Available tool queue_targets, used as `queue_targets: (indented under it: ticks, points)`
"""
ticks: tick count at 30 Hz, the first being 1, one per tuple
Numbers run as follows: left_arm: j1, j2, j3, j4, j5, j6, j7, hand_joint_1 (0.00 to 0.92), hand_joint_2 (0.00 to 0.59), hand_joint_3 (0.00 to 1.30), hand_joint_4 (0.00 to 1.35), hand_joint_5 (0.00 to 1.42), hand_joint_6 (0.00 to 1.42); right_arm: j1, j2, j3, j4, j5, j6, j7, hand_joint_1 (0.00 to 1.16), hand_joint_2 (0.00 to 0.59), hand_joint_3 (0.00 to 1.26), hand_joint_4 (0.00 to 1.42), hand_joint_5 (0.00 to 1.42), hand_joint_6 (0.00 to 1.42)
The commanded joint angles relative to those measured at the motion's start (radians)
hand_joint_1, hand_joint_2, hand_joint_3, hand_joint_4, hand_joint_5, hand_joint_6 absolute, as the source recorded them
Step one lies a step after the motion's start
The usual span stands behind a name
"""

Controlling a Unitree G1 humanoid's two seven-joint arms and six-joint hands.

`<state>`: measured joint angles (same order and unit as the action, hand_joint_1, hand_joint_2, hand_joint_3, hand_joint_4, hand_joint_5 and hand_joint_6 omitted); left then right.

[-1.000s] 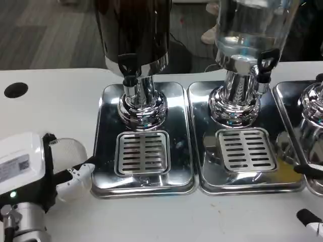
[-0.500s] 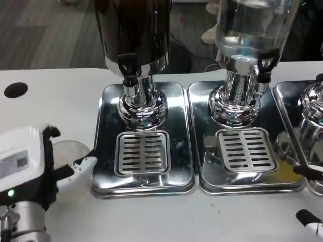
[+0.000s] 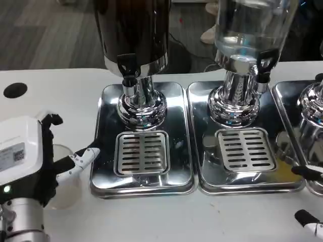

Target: Grasp the cup under the faucet to collect the drink, then remove the cup.

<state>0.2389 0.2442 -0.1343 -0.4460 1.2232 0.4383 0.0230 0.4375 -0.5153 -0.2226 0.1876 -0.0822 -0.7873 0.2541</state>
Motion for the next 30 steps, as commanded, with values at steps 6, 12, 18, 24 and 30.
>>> queue_targets:
  ticks: [6, 12, 18, 24, 30]
  points:
    - [0.008, 0.0, 0.003, 0.0, 0.005, -0.005, -0.006, 0.203, 0.061, 0.42, 0.49, 0.74, 0.96, 0.006, -0.003, -0.01, -0.002, 0.013, 0.006, 0.001, 0.64, 0.256, 0.27, 0.21, 0.19, 0.1]
    - [0.024, -0.001, 0.029, -0.04, 0.01, 0.012, -0.026, 0.079, 0.021, 0.33, 0.37, 0.6, 0.85, 0.004, 0.0, -0.004, -0.009, 0.007, 0.009, 0.0, 0.64, 0.256, 0.27, 0.21, 0.19, 0.1]
    - [0.025, 0.016, 0.054, -0.062, 0.022, 0.032, -0.139, 0.001, 0.0, 0.18, 0.16, 0.32, 0.62, 0.003, 0.003, -0.002, -0.007, 0.008, 0.009, 0.0, 0.64, 0.256, 0.27, 0.21, 0.19, 0.1]
    - [0.036, 0.013, 0.041, -0.032, 0.04, 0.053, -0.218, 0.021, 0.017, 0.14, 0.14, 0.32, 0.62, 0.005, 0.007, 0.005, -0.007, 0.004, 0.008, 0.0, 0.64, 0.256, 0.27, 0.21, 0.19, 0.1]
    - [0.034, 0.012, 0.015, 0.005, 0.065, 0.053, -0.229, 0.189, 0.046, 0.14, 0.17, 0.37, 0.71, 0.005, 0.006, 0.002, 0.003, 0.005, 0.006, -0.001, 0.64, 0.256, 0.27, 0.21, 0.19, 0.1]
